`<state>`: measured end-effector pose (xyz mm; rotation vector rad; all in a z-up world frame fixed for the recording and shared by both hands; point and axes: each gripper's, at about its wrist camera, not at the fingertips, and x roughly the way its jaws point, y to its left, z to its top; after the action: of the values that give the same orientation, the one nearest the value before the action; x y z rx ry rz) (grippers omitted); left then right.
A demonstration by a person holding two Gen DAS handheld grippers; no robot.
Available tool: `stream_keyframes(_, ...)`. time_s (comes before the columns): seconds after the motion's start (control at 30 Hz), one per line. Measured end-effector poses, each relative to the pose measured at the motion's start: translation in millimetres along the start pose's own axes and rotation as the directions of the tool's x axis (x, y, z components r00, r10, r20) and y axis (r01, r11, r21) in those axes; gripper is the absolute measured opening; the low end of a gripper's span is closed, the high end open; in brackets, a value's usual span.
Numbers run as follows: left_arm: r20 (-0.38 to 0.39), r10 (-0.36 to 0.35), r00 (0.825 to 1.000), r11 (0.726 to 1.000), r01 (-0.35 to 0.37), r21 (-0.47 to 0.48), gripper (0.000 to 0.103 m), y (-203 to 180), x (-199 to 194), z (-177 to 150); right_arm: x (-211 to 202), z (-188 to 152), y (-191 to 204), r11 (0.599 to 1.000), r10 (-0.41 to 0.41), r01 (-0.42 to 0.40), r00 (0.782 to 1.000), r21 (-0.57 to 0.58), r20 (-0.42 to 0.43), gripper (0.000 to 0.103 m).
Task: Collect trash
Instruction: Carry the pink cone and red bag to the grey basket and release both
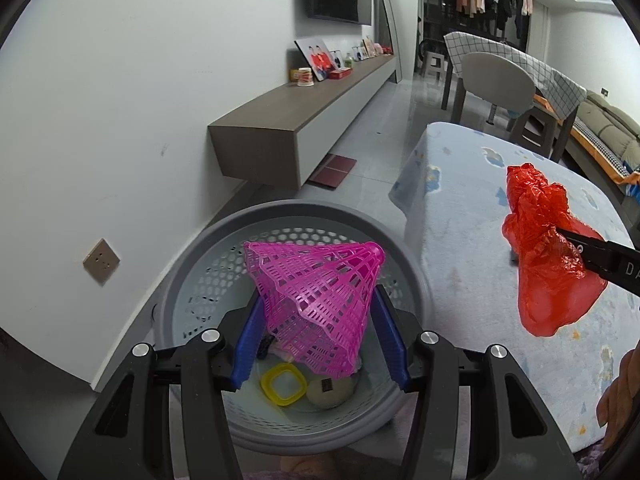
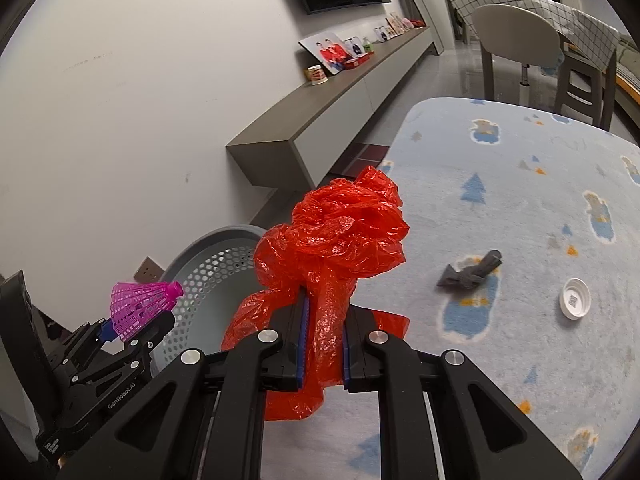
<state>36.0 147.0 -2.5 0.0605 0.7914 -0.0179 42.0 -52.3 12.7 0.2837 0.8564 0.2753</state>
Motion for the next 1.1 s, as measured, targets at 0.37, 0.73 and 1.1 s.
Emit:
stream_keyframes(0.37,0.015,0.071,0.997,0.997,-0.071,-0.019,0.051,40,-5,10,19,15,34,0.998,0.038,-0.039,0.999,-0.056,-0.018,0.012)
stream_keyframes(0.73,-0.017,0.076,0.997,0.996,-0.077,-0.051,0.052,55,14,3,55,17,68,0.988,0.089,-0.100,0.992,-0.120,-0.090,0.012)
stream_keyframes(1.1,-0.048,0.077,0.996,0.993,-0.081,-0.083,0.055,67,27,-4,86,-3,84,0.975,0.103,-0.135,0.979,-0.177,-0.178,0.013)
